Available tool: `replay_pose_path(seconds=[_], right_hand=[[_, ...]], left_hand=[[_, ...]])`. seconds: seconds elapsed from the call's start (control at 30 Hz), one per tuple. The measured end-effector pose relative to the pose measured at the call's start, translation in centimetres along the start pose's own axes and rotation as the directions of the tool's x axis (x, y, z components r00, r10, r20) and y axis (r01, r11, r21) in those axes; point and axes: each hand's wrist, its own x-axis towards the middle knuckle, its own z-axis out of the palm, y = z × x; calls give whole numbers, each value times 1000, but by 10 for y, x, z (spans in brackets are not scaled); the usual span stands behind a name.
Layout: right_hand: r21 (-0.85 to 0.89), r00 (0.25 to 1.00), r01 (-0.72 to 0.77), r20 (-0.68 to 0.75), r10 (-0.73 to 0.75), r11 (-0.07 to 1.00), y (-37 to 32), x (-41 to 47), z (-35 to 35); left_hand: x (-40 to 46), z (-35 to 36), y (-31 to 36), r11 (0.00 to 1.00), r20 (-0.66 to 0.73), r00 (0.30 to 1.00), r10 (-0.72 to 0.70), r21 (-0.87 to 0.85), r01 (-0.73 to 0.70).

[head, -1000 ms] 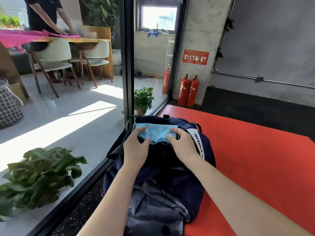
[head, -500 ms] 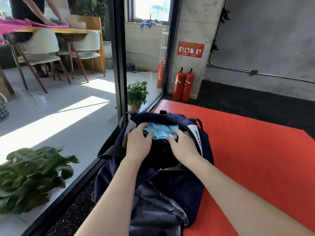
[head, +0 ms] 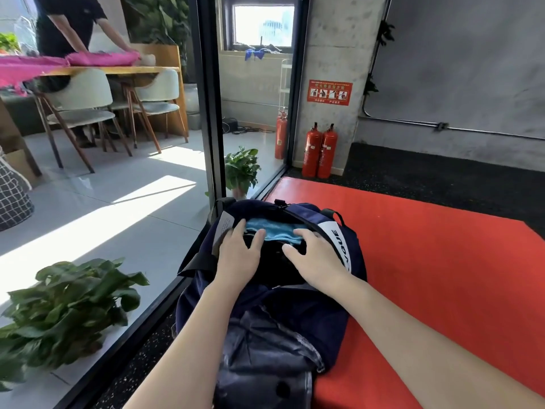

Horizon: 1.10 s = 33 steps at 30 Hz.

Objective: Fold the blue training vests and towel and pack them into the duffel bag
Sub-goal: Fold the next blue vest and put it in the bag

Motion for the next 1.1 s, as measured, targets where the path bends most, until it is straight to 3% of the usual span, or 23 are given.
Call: replay_pose_path(seconds=[0.17, 0.27, 0.37, 0.57, 0.77, 0.9, 1.1], right_hand=[[108, 994, 104, -54, -98, 989, 0, -41, -20], [171, 990, 116, -94, -102, 978, 12, -71, -41], [153, 986, 107, -144, -85, 982, 32, -102, -65], [137, 976, 15, -218, 16, 990, 94, -179, -130], [156, 909, -175, -354, 220, 972, 181, -270, -202], [178, 827, -291, -446, 341, 940, 236, -324, -234], [239, 705, -440, -506, 498, 866, 310, -405, -253]], left_hand=[[-44, -1, 22, 984, -73, 982, 172, 67, -167], [-72, 9, 40, 946, -97, 951, 292, 179, -272], [-104, 29, 69, 914, -71, 921, 384, 172, -368], [-181, 94, 120, 842, 104, 839, 534, 22, -539], [-260, 148, 153, 816, 248, 778, 578, -202, -542], [-307, 197, 195, 768, 396, 660, 639, -269, -582], [-384, 279, 251, 667, 678, 378, 631, -224, -710]])
